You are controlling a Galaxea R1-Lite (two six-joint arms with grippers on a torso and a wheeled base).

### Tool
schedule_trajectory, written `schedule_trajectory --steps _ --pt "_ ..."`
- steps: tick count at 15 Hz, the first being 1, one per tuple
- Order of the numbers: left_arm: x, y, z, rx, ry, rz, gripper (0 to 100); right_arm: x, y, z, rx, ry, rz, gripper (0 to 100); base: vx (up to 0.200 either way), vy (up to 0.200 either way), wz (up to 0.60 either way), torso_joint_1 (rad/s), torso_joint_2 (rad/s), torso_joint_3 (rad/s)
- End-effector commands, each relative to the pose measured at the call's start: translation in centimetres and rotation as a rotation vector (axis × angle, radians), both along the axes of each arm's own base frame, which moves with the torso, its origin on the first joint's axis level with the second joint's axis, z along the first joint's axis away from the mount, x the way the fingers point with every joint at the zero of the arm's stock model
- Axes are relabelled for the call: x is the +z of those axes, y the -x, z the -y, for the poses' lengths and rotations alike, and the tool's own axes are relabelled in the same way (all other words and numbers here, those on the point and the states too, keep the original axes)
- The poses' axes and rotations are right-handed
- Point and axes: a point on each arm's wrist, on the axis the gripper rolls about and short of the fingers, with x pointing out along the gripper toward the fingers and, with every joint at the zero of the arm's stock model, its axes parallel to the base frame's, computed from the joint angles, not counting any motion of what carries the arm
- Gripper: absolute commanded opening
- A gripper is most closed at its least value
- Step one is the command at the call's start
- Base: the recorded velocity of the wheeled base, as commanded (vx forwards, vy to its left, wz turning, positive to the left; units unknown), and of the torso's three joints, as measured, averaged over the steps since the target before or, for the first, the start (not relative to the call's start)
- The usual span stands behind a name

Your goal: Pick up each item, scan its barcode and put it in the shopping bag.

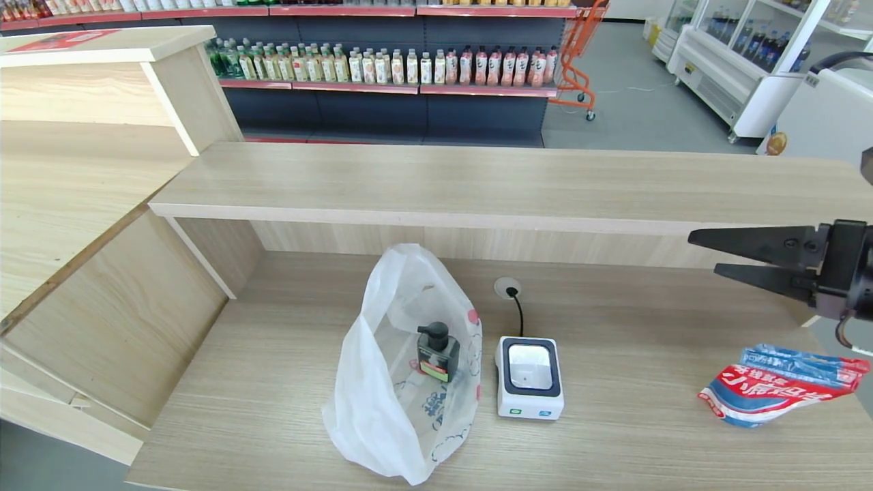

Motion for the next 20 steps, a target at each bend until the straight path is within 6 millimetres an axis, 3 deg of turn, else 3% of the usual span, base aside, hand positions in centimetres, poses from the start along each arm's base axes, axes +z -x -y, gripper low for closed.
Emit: schedule_trajectory --steps 1,3,11,16,20 --pt "0.0 0.0 0.0 0.000 0.000 -0.002 100 0.8 1.5 0.7 -0.033 -0.004 0.037 100 0.000 0.000 0.00 0.000 0.00 0.000" --pt "0.0 0.0 0.0 0.000 0.003 -0.002 100 0.6 1.7 1.3 -0.066 -0.001 0.011 100 0.000 0.000 0.00 0.000 0.00 0.000" --pt "0.0 0.0 0.0 -0.001 0.000 -0.002 100 -0.3 0.6 3.8 -0.262 -0.044 -0.104 100 -0.200 -0.200 0.00 -0.001 0.00 0.002" --pt "0.0 0.0 0.0 0.000 0.000 -0.003 100 -0.5 -0.6 5.6 -0.377 -0.121 -0.172 100 0.000 -0.080 0.00 0.004 0.00 0.001" --pt "0.0 0.0 0.0 0.000 -0.001 -0.002 100 -1.8 -2.8 6.7 -0.665 -0.185 -0.378 100 0.000 -0.200 0.00 0.009 0.00 0.003"
